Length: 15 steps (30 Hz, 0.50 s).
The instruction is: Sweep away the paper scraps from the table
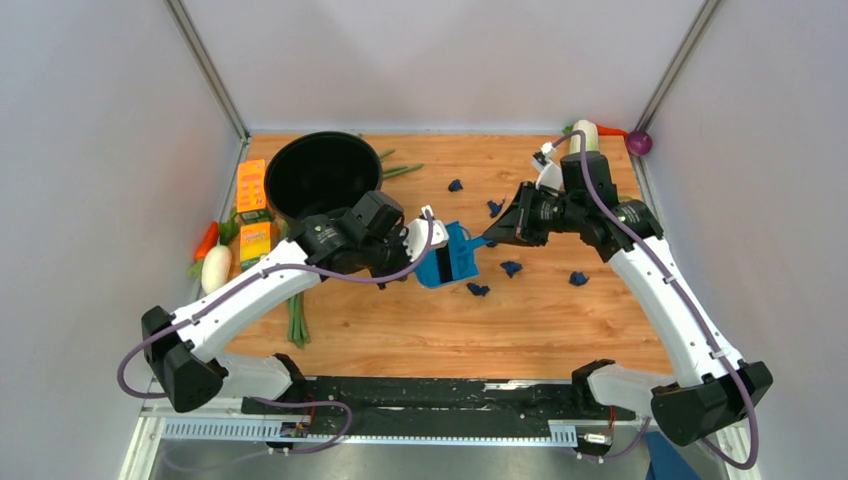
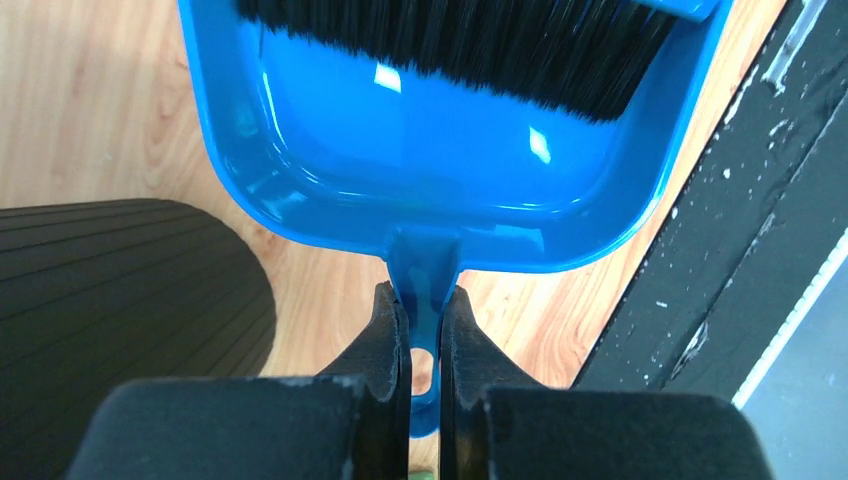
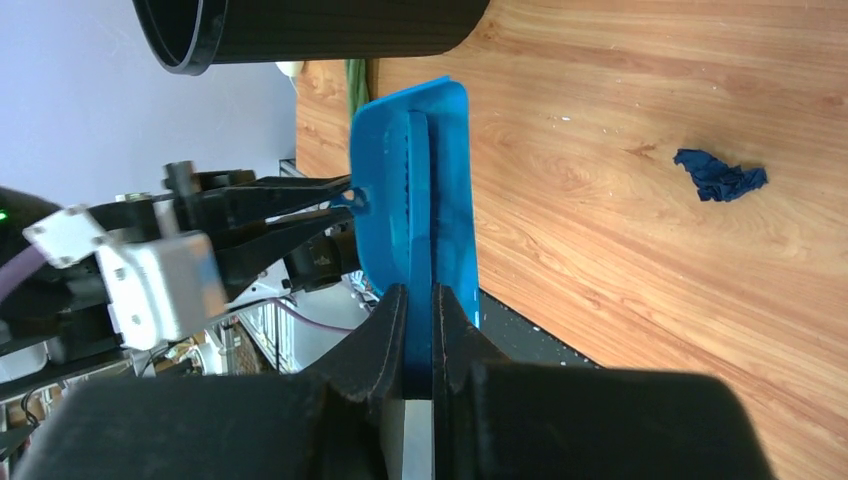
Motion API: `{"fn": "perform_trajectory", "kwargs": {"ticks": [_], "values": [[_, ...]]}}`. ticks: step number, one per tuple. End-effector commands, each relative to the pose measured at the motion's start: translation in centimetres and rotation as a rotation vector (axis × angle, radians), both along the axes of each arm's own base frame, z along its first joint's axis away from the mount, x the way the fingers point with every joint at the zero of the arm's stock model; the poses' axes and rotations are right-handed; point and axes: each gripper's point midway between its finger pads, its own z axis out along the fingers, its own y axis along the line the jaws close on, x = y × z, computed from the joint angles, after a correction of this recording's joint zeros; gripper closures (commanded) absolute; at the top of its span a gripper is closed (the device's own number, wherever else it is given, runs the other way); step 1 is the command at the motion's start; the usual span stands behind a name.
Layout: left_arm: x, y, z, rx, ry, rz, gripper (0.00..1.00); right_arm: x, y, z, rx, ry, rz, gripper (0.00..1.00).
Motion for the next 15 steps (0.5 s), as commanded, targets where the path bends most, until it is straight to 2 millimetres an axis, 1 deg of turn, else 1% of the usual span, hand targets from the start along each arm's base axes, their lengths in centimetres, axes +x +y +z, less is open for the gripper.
{"fn": "perform_trajectory", "kwargs": {"ticks": [1,4,8,13,15], "values": [[0.1,0.3,5.2,-0.102,-0.093,0.051,1.0,0.0,0.6,0.0,0.034,-0.003,0.013,1.0],[0.1,-0.2,7.0,-0.178,-0.127,0.058,1.0,-0.9,0.3,-1.2,0.023,0.008,0.024,1.0],[-0.6,-0.5,9.1,-0.264,-0.136,0.063,1.0,-1.6,-0.1,-2.7,0.014,0.03,0.027,1.0],[-0.9,-0.8,10.7,-0.343,-0.139,0.084,1.0,-2.0,-0.2,-3.6,0.003,0.034,0.035,1.0],[-1.1,-0.7,10.9,-0.348,-0.14,0.081,1.0,-2.0,-0.2,-3.7,0.002,0.033,0.042,1.0]]}}
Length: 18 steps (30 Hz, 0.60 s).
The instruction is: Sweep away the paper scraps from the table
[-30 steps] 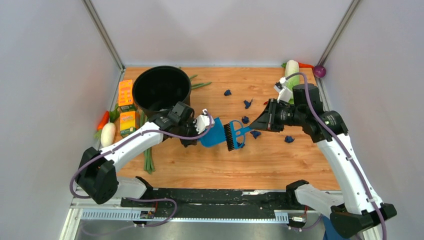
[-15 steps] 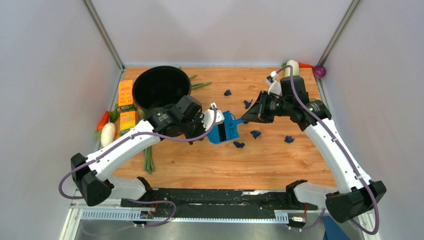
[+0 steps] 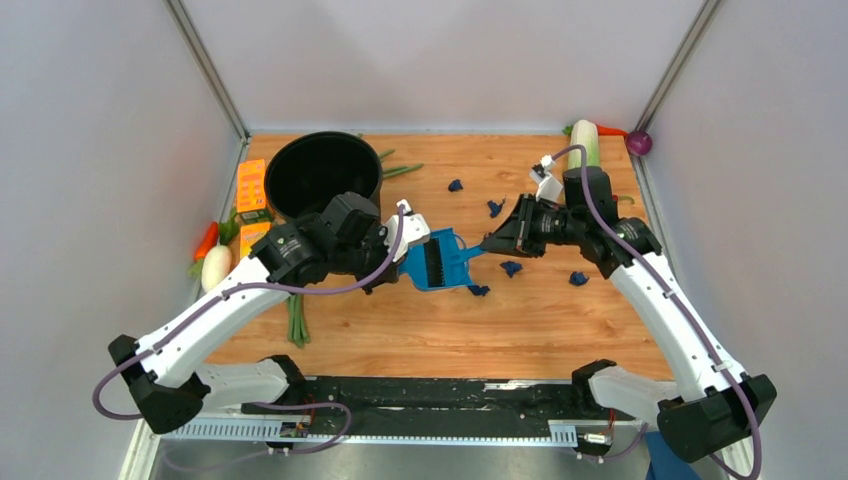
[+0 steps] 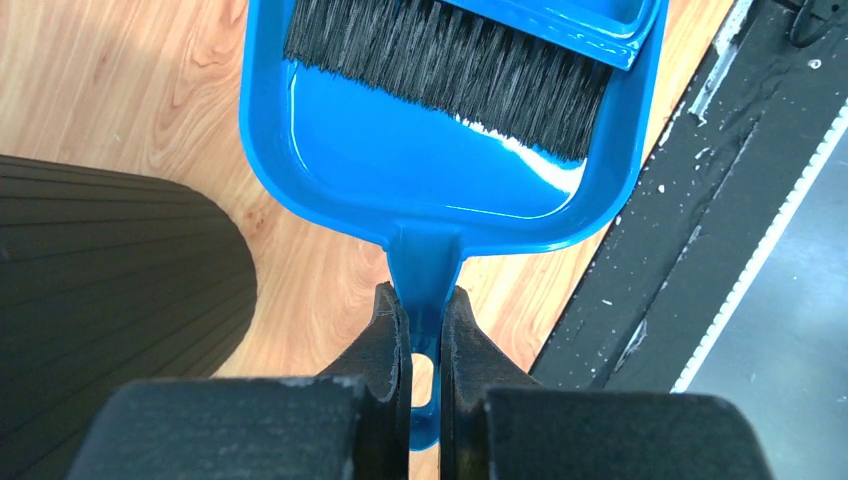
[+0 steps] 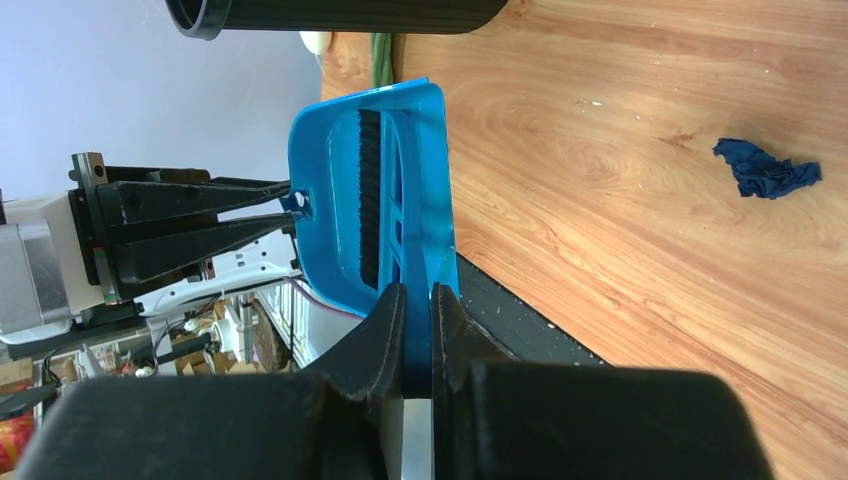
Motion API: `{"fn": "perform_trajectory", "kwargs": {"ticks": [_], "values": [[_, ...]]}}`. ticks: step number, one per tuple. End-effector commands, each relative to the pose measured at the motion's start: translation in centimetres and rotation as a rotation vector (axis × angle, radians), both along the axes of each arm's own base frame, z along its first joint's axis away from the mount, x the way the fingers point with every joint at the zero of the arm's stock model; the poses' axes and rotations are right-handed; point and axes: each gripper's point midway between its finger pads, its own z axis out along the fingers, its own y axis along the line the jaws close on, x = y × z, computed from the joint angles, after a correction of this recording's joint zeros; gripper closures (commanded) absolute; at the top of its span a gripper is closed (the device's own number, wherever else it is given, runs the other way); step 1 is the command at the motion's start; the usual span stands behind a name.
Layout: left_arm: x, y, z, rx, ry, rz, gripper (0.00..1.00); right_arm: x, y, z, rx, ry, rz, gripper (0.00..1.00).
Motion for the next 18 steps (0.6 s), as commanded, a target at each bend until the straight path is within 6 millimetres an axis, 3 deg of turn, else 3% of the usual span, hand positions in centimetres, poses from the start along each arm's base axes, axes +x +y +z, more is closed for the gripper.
{"fn": "perform_trajectory", "kwargs": {"ticks": [1,4,9,12,18], "values": [[0.9,-2.0,6.0,-0.22,-0.115,0.017,1.0,-0.6,-0.6,-2.1,-0.062,0.032,0.012,1.0],[0.7,-1.6,4.1,-0.164,-0.074,0.019,1.0,-0.2,-0.3,-1.8,-0.061,0.02,0.027,1.0],[0.3,-1.1,-0.3,-0.074,0.034,0.069,1.0,0.9,0.6,2.6,-0.007,-0.067,0.058,1.0],[0.7,-1.6,-1.3,-0.126,0.036,0.116,1.0,1.3,1.0,3.5,0.007,-0.086,0.075,1.0],[2.2,-2.4,-7.4,-0.23,0.059,0.283,1.0,0.4,0.5,-1.4,-0.043,0.0,0.09,1.0]]}}
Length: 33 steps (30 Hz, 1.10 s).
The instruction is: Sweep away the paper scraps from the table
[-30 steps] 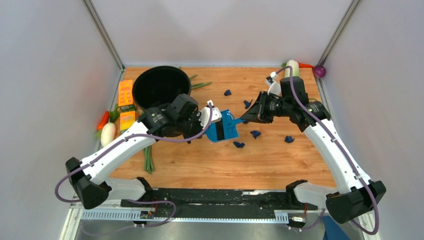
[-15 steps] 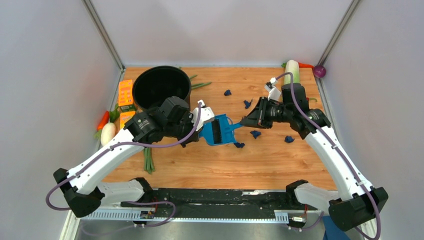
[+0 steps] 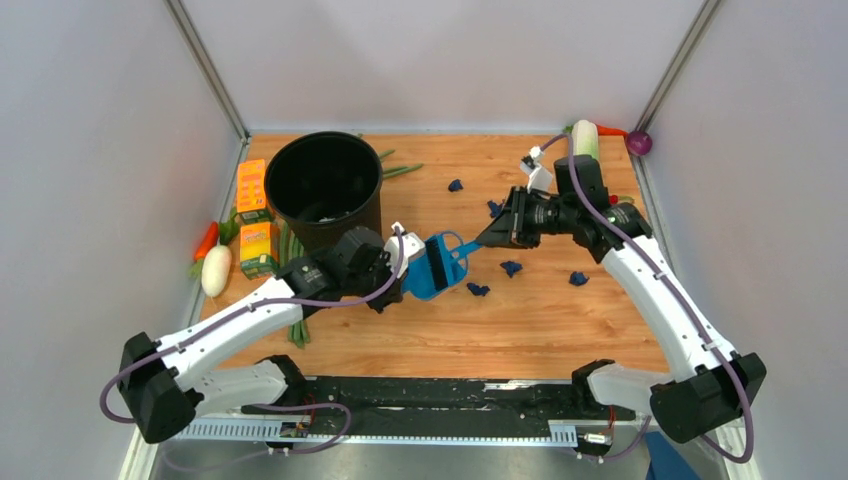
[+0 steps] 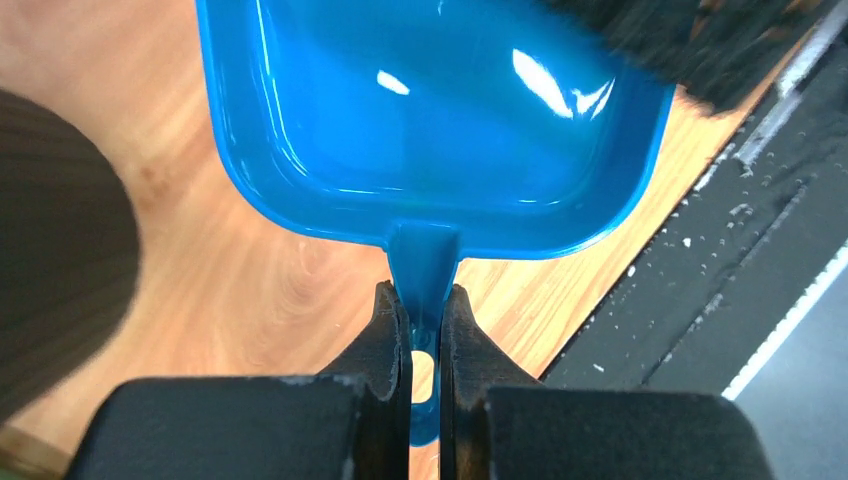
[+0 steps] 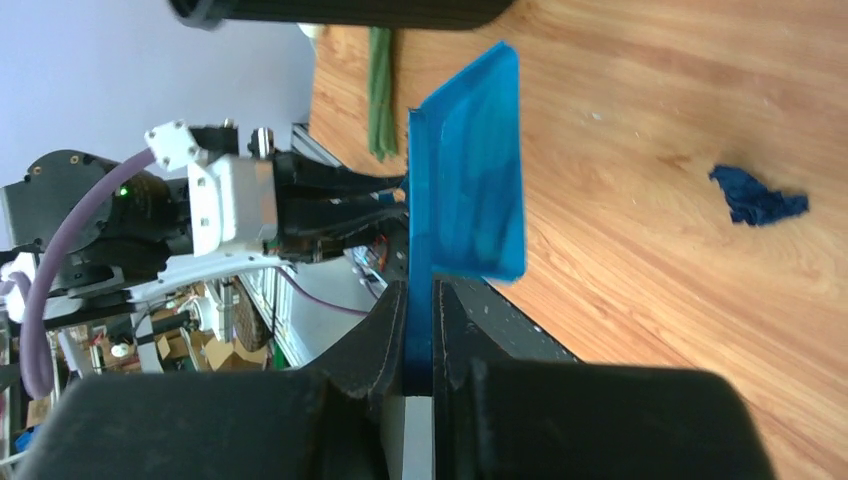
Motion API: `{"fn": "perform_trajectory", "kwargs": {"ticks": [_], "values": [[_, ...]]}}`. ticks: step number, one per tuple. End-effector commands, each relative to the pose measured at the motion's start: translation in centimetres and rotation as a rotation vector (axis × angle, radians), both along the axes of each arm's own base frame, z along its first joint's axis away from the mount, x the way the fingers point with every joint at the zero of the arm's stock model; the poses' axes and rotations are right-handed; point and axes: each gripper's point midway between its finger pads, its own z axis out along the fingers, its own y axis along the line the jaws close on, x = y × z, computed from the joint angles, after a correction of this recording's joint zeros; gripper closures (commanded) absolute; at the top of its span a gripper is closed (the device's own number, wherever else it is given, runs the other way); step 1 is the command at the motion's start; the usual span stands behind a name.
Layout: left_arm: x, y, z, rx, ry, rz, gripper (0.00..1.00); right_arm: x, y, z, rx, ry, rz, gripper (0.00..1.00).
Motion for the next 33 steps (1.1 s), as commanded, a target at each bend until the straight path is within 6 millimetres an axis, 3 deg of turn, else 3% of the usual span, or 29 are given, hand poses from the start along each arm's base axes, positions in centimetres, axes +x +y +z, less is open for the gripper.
{"fn": "perform_trajectory", "kwargs": {"ticks": [1,5,12,22,25,29,31,32,33], "values": [[2.1,-1.9,-1.6,-0.167,-0.011,0.178,1.0,-1.3,-0.6,-3.9,-0.053,0.056,0.021,1.0],[1.5,-1.8,-3.2,-0.172,-0.016,0.213,1.0,-2.0,-1.1,-6.0,-0.078,0.076,0.022,1.0],[-1.0,-0.8,-3.3,-0.07,-0.027,0.175,1.0,-2.0,-0.9,-5.5,-0.062,0.066,0.03,1.0],[-2.6,0.2,-0.6,-0.026,-0.072,0.106,1.0,-0.6,0.9,0.9,0.084,-0.028,0.061,1.0],[-2.5,1.0,-1.9,0.057,-0.058,0.111,1.0,-0.7,1.0,2.7,0.115,-0.064,0.089,1.0],[-2.4,0.9,-2.7,0.172,0.018,0.134,1.0,0.7,-1.6,3.1,0.057,-0.109,-0.007,1.0],[-2.6,1.0,-3.4,0.274,0.082,0.133,1.0,1.9,-3.7,1.6,-0.039,-0.089,-0.086,1.0],[-2.5,0.9,-4.6,0.347,0.12,0.135,1.0,2.8,-5.2,0.6,-0.114,-0.073,-0.159,1.0],[-2.8,1.2,-4.4,0.391,0.15,0.144,1.0,3.6,-6.6,-0.2,-0.174,-0.058,-0.221,1.0]]}}
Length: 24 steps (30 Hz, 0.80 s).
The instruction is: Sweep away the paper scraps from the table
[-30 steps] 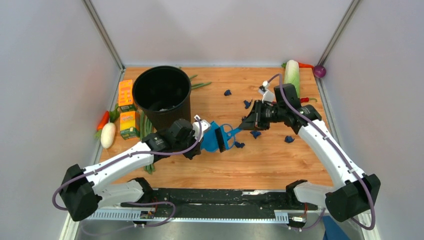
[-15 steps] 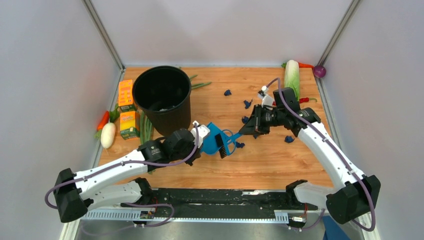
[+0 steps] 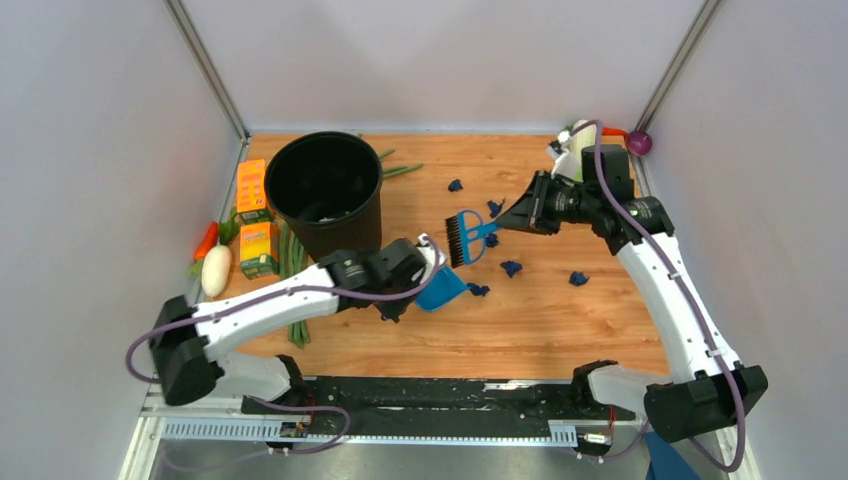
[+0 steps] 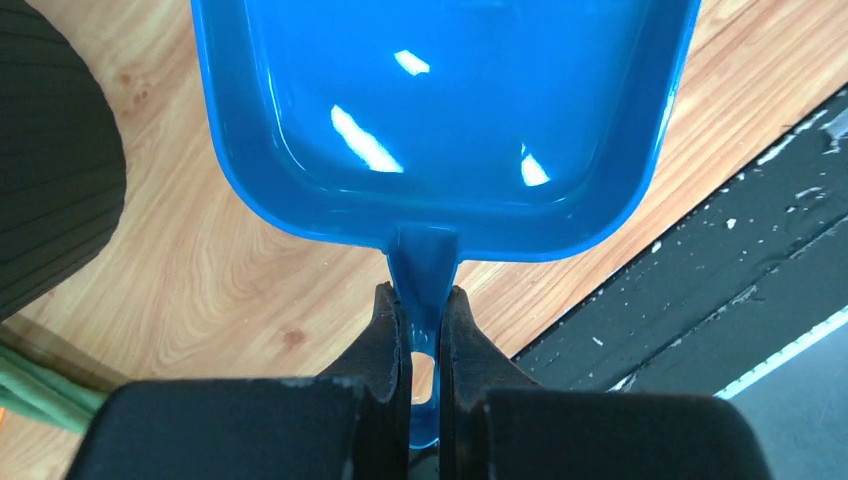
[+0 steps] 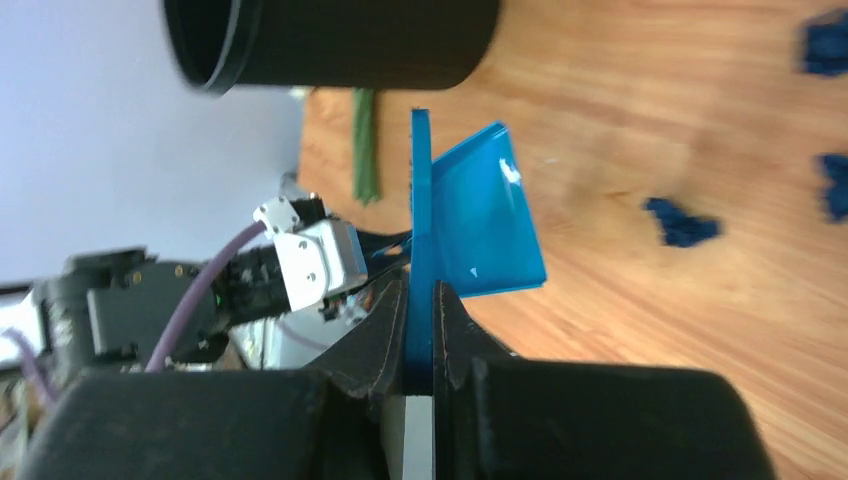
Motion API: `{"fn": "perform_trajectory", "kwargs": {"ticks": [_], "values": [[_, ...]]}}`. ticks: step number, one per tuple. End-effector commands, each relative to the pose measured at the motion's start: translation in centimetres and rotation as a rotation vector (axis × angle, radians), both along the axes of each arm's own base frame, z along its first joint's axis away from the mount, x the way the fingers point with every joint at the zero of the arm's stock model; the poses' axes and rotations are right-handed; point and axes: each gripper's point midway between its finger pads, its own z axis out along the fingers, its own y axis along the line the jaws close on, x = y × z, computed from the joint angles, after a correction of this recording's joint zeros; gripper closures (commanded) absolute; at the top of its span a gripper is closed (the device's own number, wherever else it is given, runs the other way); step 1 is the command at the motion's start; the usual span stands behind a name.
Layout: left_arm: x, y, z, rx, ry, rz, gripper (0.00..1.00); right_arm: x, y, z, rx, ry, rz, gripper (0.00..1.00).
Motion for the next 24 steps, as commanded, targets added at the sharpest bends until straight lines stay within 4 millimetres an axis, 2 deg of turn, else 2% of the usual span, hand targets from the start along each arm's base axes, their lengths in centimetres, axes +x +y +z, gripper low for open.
{"fn": "perform_trajectory", "kwargs": {"ticks": [1,2,3,6,9,11,17,19,24], "values": [[-0.7,1.1,-2.2,0.252,0.152,0.027,1.0,3.2,-5.8,-2.1,-0.25,0.011,-0.248,1.0],[-0.9,1.3,-2.3,0.29,0.18,0.04,1.0,3.8,-6.8,-2.8,-0.309,0.015,-0.296,1.0],[-1.5,1.3,-3.9,0.343,0.244,0.029,1.0,4.7,-8.0,-3.4,-0.372,0.015,-0.347,1.0],[-2.3,0.3,-5.8,0.383,0.293,-0.024,1.0,6.9,-11.8,-5.0,-0.588,0.034,-0.475,1.0],[-1.5,-0.2,-5.8,0.387,0.239,-0.016,1.0,8.1,-15.4,-5.9,-0.785,0.05,-0.574,1.0],[-0.8,0.2,-5.8,0.401,0.197,-0.007,1.0,8.4,-16.3,-6.3,-0.848,0.054,-0.582,1.0],[0.1,1.4,-6.3,0.459,0.108,-0.046,1.0,7.3,-17.8,-10.5,-0.991,0.129,-0.519,1.0],[0.4,1.1,-6.4,0.442,0.089,-0.05,1.0,7.0,-17.8,-12.0,-1.023,0.158,-0.481,1.0],[0.7,-0.7,-6.2,0.395,0.088,-0.111,1.0,7.2,-14.8,-14.2,-1.011,0.175,-0.367,1.0]]}}
